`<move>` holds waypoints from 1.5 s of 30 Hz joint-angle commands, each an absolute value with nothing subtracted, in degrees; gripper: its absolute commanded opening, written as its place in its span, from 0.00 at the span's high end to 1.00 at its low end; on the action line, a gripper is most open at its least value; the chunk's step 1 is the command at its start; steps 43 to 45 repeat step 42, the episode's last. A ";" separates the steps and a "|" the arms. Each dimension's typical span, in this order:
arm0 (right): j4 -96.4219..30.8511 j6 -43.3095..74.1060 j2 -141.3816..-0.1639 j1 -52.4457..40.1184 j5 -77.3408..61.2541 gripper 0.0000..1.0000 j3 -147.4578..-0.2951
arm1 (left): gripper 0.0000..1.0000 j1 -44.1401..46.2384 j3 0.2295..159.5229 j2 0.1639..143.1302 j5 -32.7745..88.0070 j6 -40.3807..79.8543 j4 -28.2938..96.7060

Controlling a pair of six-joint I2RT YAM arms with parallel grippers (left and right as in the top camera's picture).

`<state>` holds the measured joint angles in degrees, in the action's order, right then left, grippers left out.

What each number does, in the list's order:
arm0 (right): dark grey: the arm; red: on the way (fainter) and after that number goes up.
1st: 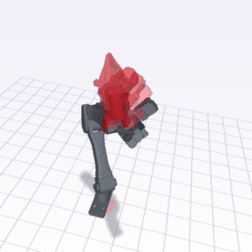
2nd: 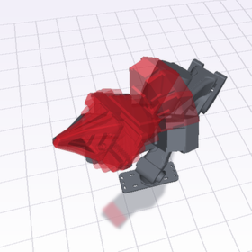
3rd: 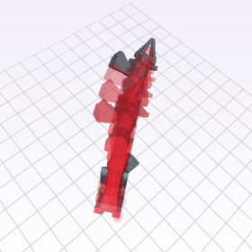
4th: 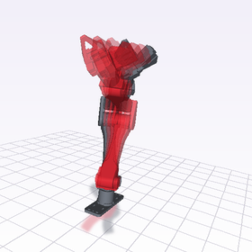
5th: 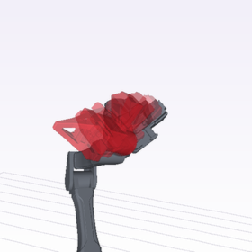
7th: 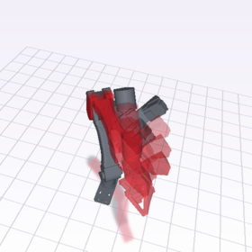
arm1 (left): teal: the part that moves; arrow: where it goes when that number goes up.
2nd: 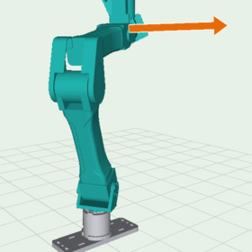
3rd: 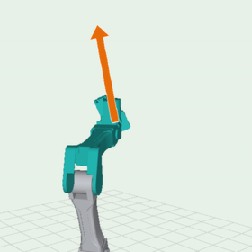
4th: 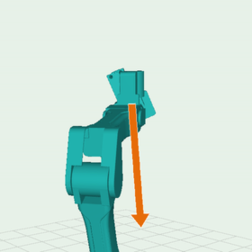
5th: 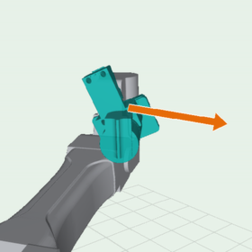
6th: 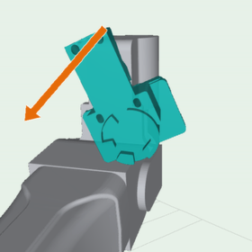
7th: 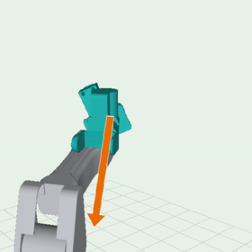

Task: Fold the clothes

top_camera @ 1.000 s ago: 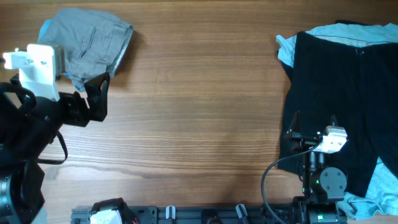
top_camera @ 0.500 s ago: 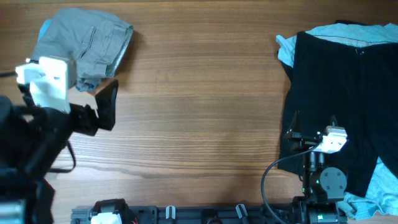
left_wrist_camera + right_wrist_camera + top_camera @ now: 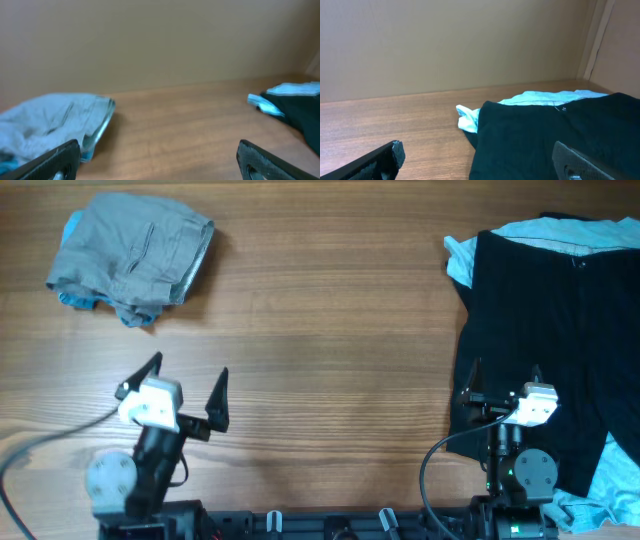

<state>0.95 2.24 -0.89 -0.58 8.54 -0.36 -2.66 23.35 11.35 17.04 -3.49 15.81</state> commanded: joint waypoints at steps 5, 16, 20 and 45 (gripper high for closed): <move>1.26 1.61 -0.43 -0.30 7.60 0.00 -0.30 | 0.00 -1.48 5.34 0.19 15.16 0.97 -0.19; 1.26 1.61 -0.43 -0.30 7.60 0.00 -0.30 | 0.00 -1.28 0.34 0.27 13.43 0.32 3.18; 1.26 1.63 -0.43 -0.30 7.60 0.00 -0.30 | 0.00 -1.28 0.34 0.27 13.41 0.32 3.18; 1.26 1.61 -0.43 -0.30 7.60 0.00 -0.30 | 0.00 -1.28 0.34 0.27 13.43 0.32 3.18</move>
